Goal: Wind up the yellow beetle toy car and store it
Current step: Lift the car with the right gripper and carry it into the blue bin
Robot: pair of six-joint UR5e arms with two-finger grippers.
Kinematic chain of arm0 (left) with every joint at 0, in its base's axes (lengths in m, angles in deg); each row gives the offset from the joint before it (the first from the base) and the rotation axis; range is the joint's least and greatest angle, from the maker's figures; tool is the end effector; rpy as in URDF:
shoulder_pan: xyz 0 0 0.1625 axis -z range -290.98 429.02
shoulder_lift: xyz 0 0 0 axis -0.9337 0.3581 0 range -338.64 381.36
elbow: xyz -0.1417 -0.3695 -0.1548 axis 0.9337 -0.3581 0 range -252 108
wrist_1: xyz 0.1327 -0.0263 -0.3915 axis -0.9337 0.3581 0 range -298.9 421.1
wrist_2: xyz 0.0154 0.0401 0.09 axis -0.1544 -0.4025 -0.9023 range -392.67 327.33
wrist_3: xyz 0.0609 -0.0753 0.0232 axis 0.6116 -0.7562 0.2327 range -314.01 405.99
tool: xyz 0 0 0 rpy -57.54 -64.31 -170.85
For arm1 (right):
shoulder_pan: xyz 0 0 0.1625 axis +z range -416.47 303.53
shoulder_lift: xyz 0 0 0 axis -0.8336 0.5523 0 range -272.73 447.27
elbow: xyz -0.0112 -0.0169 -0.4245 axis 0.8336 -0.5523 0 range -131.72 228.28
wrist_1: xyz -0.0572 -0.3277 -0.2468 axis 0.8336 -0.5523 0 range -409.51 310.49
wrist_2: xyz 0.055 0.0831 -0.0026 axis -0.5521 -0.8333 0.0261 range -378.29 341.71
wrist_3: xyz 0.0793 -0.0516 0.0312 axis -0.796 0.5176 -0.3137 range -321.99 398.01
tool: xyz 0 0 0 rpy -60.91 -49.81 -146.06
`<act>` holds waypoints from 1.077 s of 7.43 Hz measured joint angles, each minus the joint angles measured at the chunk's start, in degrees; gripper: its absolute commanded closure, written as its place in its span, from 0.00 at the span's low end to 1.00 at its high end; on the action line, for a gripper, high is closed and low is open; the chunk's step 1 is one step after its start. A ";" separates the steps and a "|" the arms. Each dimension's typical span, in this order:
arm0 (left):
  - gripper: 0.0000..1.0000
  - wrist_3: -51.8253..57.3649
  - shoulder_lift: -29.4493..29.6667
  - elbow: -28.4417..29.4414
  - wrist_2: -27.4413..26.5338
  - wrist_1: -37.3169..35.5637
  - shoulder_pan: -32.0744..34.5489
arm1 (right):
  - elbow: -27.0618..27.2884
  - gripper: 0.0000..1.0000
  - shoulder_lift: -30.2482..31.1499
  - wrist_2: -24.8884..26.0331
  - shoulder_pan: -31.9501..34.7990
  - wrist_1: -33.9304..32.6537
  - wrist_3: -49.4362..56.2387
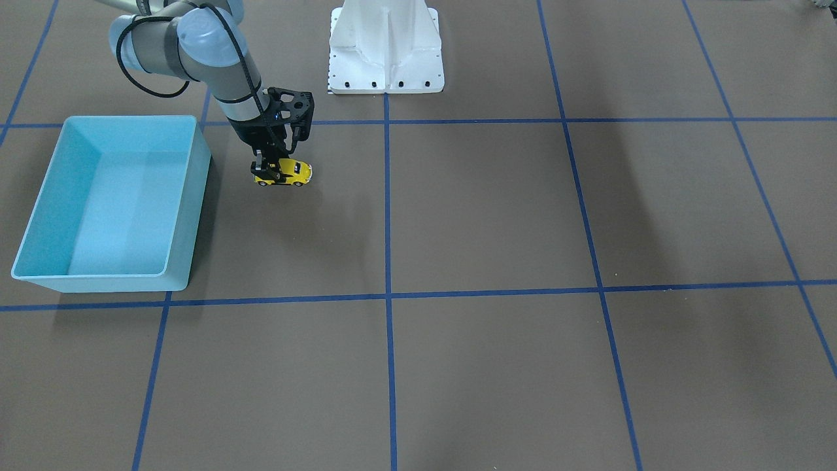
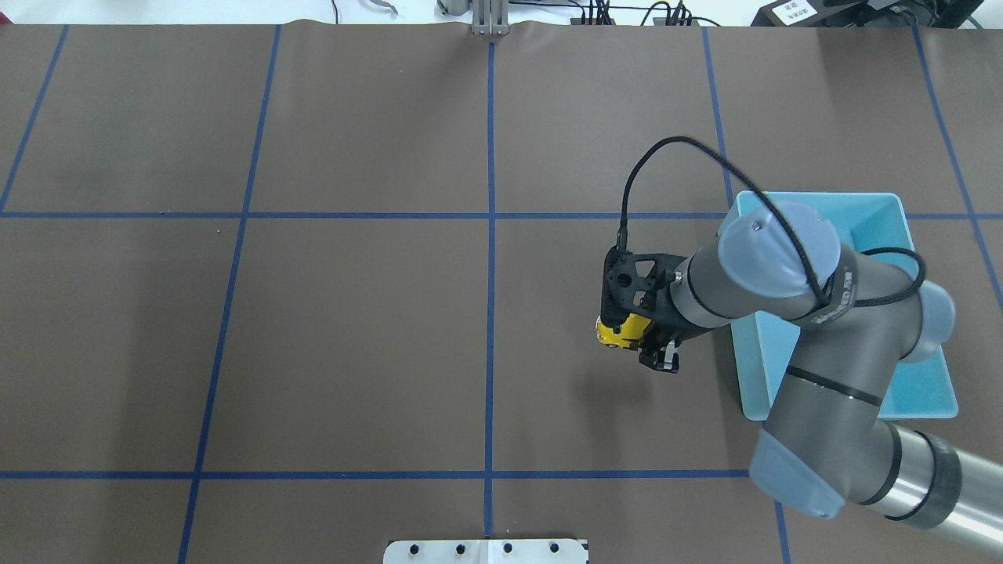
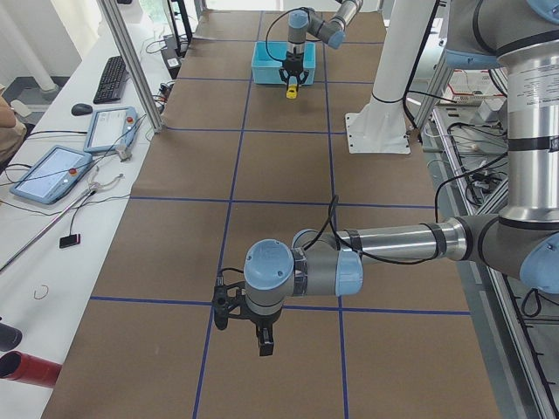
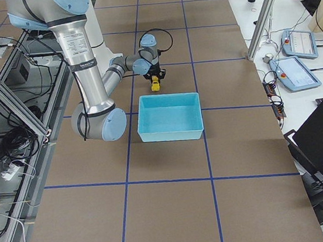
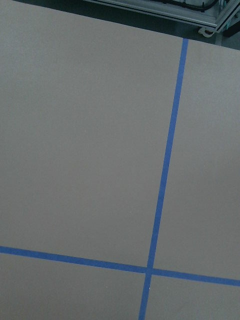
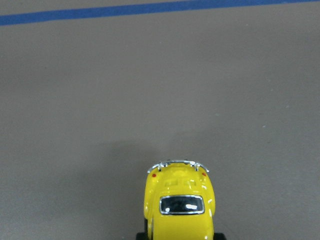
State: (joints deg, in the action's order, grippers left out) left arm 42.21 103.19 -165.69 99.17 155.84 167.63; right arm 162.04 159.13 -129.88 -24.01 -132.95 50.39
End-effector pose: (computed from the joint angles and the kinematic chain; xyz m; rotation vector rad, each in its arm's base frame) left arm -0.1307 -0.4158 0.6875 0.0352 0.7306 -0.2051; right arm -0.4203 -0.3818 0.2912 0.6858 -0.6988 -1.2886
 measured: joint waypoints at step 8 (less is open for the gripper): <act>0.00 0.00 0.00 0.00 0.00 -0.08 0.00 | 10.15 1.00 18.57 -11.23 17.84 -8.55 34.23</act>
State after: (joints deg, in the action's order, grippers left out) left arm 42.21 103.19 -165.69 99.17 155.76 167.63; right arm 172.19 177.70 -141.11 -6.18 -141.50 84.61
